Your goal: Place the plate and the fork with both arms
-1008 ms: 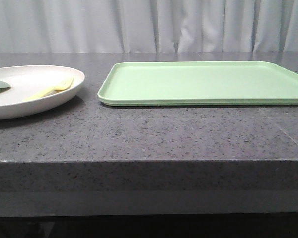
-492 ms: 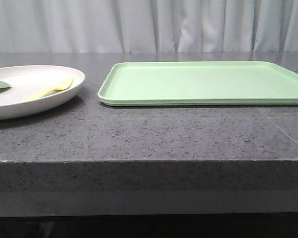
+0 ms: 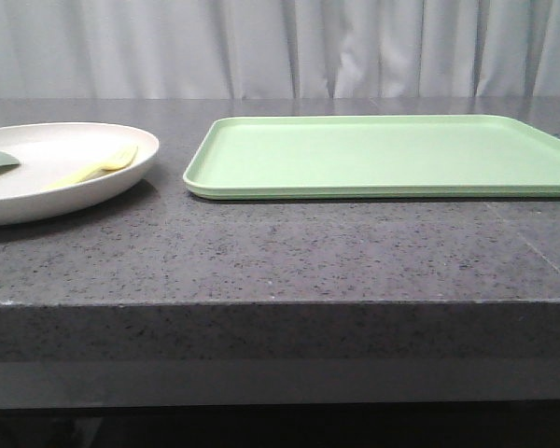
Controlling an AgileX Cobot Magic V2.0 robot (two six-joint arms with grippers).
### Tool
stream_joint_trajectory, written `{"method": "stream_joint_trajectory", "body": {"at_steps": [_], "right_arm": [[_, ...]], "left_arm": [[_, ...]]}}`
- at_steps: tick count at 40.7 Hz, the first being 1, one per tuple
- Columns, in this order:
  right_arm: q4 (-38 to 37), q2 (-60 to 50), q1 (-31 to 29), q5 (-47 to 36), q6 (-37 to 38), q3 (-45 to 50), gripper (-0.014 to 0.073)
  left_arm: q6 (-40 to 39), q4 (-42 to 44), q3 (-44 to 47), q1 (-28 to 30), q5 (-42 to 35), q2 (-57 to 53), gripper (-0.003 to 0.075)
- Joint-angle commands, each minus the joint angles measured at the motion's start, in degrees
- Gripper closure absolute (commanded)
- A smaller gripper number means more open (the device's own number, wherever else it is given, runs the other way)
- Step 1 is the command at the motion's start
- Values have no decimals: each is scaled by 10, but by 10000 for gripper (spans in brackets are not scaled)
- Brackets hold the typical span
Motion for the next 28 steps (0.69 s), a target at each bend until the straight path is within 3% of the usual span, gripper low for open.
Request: {"method": "stream_joint_trajectory", "body": {"at_steps": [1,12,21,28], "right_arm": [[2,-7,1,-60,-3,-26,663],[2,37,1,2,-3,-160,652],[0,205,1,25,-3,-271,652],[0,305,1,19,-3,-314,652]], "left_arm": [[-4,-30,-8,1,-74,-11,738],[-4,-27,-114,1,-49,41,738],[-3,54,-252,1,48,209,738],[-3,59,-299,0,52,304,738]]}}
